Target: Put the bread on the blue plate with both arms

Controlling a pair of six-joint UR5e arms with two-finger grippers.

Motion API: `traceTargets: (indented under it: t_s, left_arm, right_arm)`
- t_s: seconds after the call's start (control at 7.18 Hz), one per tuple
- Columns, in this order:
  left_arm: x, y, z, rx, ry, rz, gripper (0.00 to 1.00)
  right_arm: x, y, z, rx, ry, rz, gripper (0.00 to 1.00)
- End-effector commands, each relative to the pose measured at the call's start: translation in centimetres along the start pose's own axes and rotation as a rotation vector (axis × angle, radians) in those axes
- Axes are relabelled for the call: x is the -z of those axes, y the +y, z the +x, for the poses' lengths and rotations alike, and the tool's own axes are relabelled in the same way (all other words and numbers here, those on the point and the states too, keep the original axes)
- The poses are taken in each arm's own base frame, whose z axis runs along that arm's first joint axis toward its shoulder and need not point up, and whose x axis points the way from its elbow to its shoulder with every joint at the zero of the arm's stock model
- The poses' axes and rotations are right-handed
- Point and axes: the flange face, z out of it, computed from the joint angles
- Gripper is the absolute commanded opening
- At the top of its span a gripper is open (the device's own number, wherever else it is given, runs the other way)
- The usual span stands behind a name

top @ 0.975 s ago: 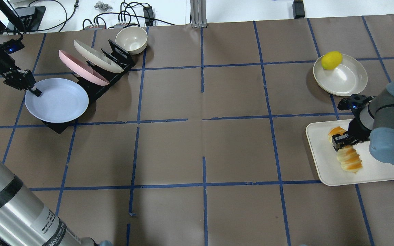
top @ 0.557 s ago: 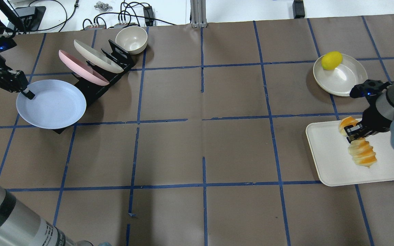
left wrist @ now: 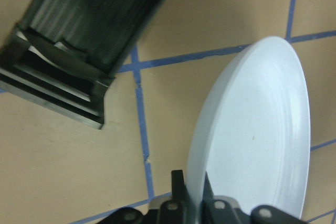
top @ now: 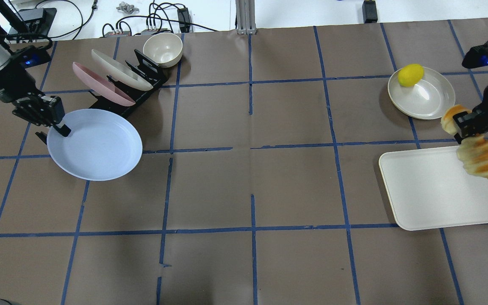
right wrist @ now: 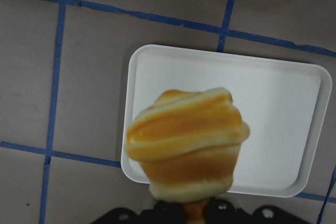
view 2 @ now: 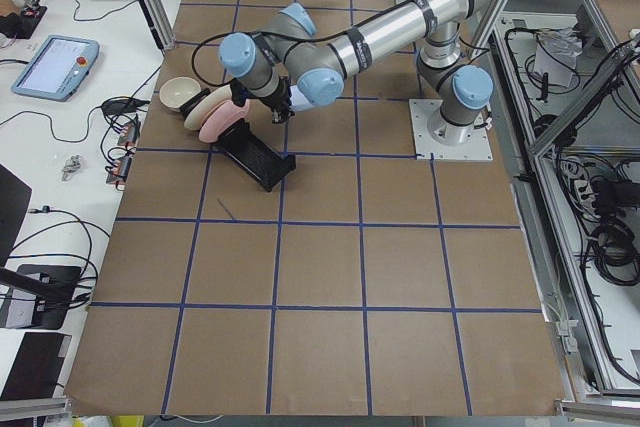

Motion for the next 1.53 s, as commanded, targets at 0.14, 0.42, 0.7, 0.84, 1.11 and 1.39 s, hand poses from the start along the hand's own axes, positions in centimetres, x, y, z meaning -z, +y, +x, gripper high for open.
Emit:
traceTargets:
  t_s: [0.14,0.42,0.7,0.84,1.11,1.39]
  left_arm:
    - [-4.3,-3.6,14.9,-0.116,0.057,0.081,0.17]
    - [-10.9,-8.8,21.4,-0.194,0.067,0.152,0.18]
    - [-14.1,-11.0,22.7,-0.209,0.060,0.189,0.18]
    - [-16.4,-12.2,23.5,-0.234,0.099,0.213,0.18]
    - [-19.9,-12.2,24.5,-0.277,0.091,0.235,0.19]
    - [-20.7,-12.2,23.5,-0.270,0.091,0.231,0.22]
  right_arm:
    - [5.3,-1.7,-10.1,-0.071,0.043,0.013,0.02]
    - [5.3,-2.1,-12.1,-0.056,0.028,0.025,0.02]
    - [5.0,-2.2,-12.8,-0.049,-0.034,0.029,0.02]
    - [4.7,-2.4,-13.0,-0.037,-0.042,0.024,0.02]
    - [3.3,-4.8,-17.5,0.052,-0.055,0.071,0.02]
    - [-0.7,-8.6,-21.5,0.054,-0.057,0.080,0.02]
